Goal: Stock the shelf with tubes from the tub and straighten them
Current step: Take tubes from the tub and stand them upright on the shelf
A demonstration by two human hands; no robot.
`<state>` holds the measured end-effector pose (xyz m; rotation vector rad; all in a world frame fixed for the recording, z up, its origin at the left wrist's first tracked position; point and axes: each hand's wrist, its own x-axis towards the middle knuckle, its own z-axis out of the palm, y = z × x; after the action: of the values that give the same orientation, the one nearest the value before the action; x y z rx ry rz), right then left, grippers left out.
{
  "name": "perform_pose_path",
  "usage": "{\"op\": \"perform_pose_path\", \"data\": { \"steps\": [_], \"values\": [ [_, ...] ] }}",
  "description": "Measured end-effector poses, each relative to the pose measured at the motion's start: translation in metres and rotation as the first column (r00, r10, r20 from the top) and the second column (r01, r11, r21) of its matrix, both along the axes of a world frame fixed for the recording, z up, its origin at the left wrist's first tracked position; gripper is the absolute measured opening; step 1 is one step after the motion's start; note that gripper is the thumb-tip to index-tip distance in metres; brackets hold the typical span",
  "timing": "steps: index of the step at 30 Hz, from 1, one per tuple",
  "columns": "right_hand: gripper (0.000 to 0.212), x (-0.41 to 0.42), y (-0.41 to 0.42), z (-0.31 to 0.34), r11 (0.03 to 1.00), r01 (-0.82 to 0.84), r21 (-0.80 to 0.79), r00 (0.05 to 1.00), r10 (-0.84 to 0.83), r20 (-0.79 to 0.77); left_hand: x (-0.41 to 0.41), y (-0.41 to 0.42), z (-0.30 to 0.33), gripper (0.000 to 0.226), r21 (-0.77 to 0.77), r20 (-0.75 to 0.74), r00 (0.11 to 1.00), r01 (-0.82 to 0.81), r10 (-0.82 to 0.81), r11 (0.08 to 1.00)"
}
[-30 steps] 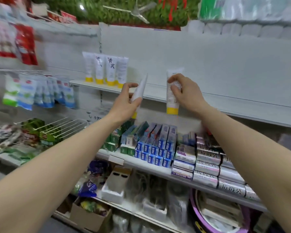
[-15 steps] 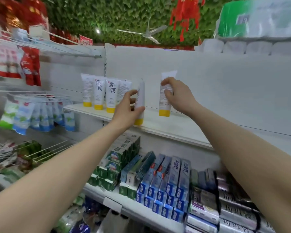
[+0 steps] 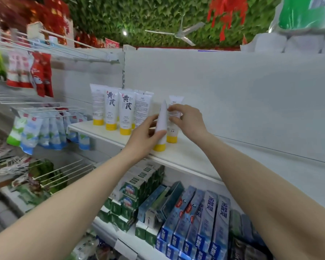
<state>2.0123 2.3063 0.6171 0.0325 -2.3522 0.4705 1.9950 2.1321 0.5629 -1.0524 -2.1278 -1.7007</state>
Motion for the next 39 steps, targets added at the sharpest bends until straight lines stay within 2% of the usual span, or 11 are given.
{"op": "perform_pose_path", "data": {
  "steps": [5, 9, 15, 19, 23, 28, 33, 39],
  "values": [
    [0.028, -0.027, -0.008, -0.001, 0.996, 0.039, 0.086, 0.999, -0.041, 0.024, -0.002, -0.005, -0.003, 0.046, -0.056, -0.052, 0.998, -0.033, 0.03, 0.998],
    [0.011, -0.037, -0.013, 0.0, 0.991, 0.042, 0.124, 0.998, -0.049, 0.051, -0.005, -0.008, -0.003, 0.047, -0.094, -0.058, 0.998, -0.035, 0.03, 0.995],
    [0.027, -0.037, -0.009, -0.003, 0.986, 0.005, 0.167, 0.994, -0.023, 0.107, -0.005, -0.008, -0.002, 0.049, -0.126, -0.083, 0.996, -0.05, 0.04, 0.991],
    [0.037, -0.021, -0.002, 0.0, 0.991, -0.004, 0.132, 0.995, -0.009, 0.102, -0.001, -0.009, -0.002, 0.055, -0.149, -0.13, 0.987, -0.109, 0.09, 0.983],
    [0.044, 0.014, 0.008, 0.003, 0.973, 0.05, 0.225, 0.996, -0.066, 0.064, 0.01, -0.016, -0.003, 0.061, -0.145, -0.245, 0.945, -0.258, 0.218, 0.955],
    [0.046, 0.072, 0.008, -0.005, 0.93, 0.139, 0.34, 0.987, -0.16, 0.034, 0.039, -0.031, -0.001, 0.056, -0.15, -0.401, 0.859, -0.403, 0.317, 0.903],
    [0.048, 0.14, -0.007, -0.027, 0.859, 0.175, 0.481, 0.981, -0.196, -0.007, 0.079, -0.046, -0.011, 0.057, -0.209, -0.47, 0.828, -0.441, 0.306, 0.873],
    [0.049, 0.231, -0.018, -0.061, 0.81, 0.235, 0.537, 0.964, -0.264, -0.023, 0.136, -0.045, -0.04, 0.057, -0.224, -0.525, 0.817, -0.404, 0.239, 0.887]
  ]
}}
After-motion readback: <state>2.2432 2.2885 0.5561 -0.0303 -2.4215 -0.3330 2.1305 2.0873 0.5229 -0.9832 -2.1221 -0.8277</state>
